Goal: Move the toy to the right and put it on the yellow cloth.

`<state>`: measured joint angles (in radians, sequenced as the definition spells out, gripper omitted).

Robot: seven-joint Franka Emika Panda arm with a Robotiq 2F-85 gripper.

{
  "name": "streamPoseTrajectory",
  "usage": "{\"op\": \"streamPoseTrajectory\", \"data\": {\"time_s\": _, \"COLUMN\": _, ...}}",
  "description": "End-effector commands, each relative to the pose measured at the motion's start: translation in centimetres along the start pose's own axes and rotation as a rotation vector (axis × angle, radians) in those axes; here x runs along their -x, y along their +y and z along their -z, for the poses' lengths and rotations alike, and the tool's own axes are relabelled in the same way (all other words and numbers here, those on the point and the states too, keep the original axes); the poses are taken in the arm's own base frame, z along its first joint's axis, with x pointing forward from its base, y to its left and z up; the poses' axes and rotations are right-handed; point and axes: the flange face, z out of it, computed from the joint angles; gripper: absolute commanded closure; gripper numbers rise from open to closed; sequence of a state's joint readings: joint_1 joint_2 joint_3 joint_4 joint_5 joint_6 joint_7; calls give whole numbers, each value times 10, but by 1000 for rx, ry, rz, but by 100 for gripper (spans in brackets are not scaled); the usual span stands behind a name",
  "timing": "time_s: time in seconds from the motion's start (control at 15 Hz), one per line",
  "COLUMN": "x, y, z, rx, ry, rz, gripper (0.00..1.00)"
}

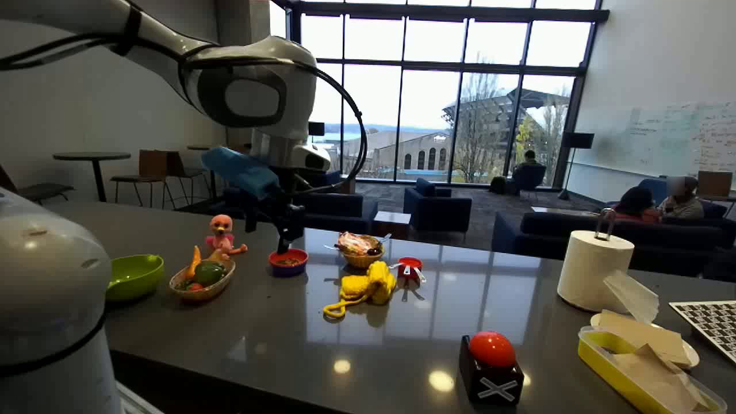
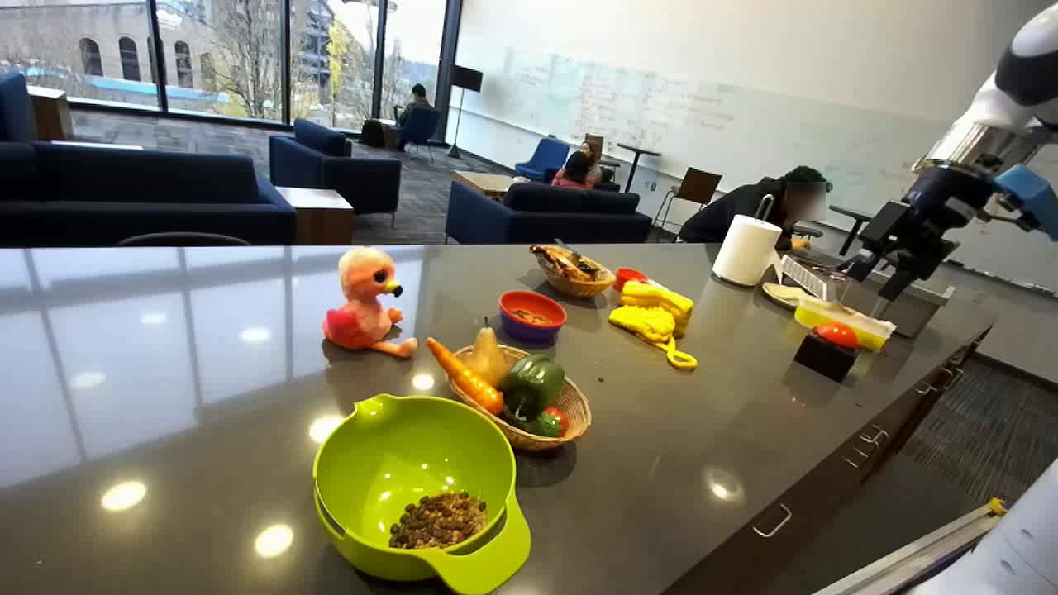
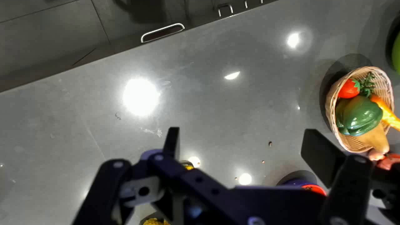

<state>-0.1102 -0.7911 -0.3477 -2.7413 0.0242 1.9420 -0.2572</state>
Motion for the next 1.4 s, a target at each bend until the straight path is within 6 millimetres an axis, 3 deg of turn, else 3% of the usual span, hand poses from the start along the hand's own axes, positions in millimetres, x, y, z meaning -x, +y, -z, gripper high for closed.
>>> {"op": "streamPoseTrajectory", "data": {"time_s": 0.0, "x": 0, "y": 0, "z": 0, "rx": 0, "ry": -1, "rz": 0, "gripper": 0}}
{"op": "streamPoseTrajectory", "data": {"time_s": 0.47, "x": 0, "y": 0, "z": 0, "rx": 0, "ry": -1, "rz": 0, "gripper": 0}}
{"op": "streamPoseTrajectory", "data": {"time_s": 0.67, "x": -8, "y": -10, "z": -3, "rx": 18, "ry": 3, "rz": 36, "gripper": 0}}
{"op": "streamPoseTrajectory", "data": {"time_s": 0.93, "x": -24, "y": -40, "z": -5, "rx": 56, "ry": 10, "rz": 102, "gripper": 0}}
{"op": "streamPoseTrajectory", "data": {"time_s": 1.33, "x": -64, "y": -111, "z": -26, "rx": 67, "ry": 70, "rz": 224, "gripper": 0}}
